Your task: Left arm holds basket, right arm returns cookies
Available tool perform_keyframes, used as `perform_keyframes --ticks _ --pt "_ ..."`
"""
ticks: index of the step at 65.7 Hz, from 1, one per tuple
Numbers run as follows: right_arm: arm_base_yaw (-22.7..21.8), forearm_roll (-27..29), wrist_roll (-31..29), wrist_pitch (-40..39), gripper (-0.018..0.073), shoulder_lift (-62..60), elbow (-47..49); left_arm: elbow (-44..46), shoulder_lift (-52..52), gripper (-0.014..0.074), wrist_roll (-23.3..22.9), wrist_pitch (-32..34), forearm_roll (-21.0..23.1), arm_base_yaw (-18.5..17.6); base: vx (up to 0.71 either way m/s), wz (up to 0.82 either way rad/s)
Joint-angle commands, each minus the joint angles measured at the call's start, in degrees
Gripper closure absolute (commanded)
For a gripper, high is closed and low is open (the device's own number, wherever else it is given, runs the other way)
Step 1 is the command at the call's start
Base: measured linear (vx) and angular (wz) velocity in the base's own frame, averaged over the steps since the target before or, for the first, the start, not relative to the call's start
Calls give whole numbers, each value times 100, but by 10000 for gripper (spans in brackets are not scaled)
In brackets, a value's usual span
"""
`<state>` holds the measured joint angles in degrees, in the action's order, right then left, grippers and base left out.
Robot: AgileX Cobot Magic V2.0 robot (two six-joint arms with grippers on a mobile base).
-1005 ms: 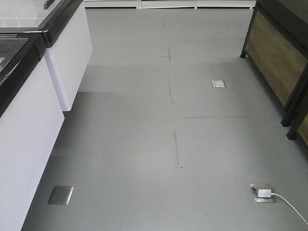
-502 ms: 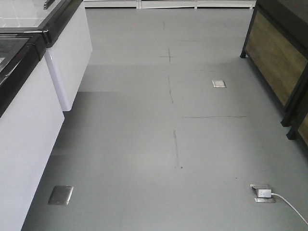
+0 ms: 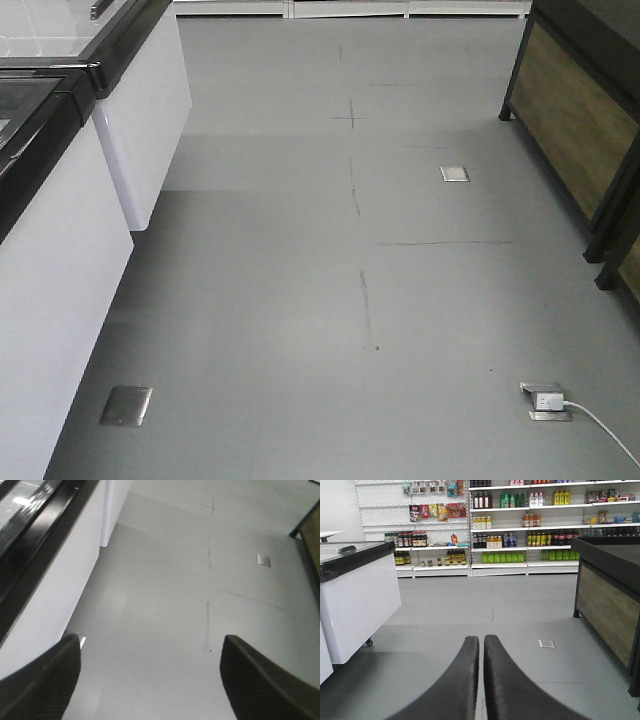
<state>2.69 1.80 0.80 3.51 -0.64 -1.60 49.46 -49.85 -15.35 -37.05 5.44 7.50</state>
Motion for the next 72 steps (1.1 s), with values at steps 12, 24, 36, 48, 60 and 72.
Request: perform_keyframes --ticks 12,24,36,48,60,72 --pt "-42 -44 -23 -398 570 -78 -106 1986 -1247 41 -372 -1066 513 1345 0 0" --pt "-42 -44 -23 -398 570 -78 -106 3156 -1795 41 -334 -1744 954 2504 0 0" --pt "-35 -44 -23 -398 570 -78 -106 3946 -2332 41 130 -2150 1954 3571 0 0" --pt "74 -44 -23 -398 570 -78 -106 4235 -2746 41 728 -2082 3332 4666 0 0" --pt "80 -44 -23 -398 570 -78 -106 4219 -3222 41 1496 -2014 4904 5317 0 0" --pt "80 -44 -23 -398 570 -78 -106 4219 -3693 41 2362 -2073 6205 5432 0 0"
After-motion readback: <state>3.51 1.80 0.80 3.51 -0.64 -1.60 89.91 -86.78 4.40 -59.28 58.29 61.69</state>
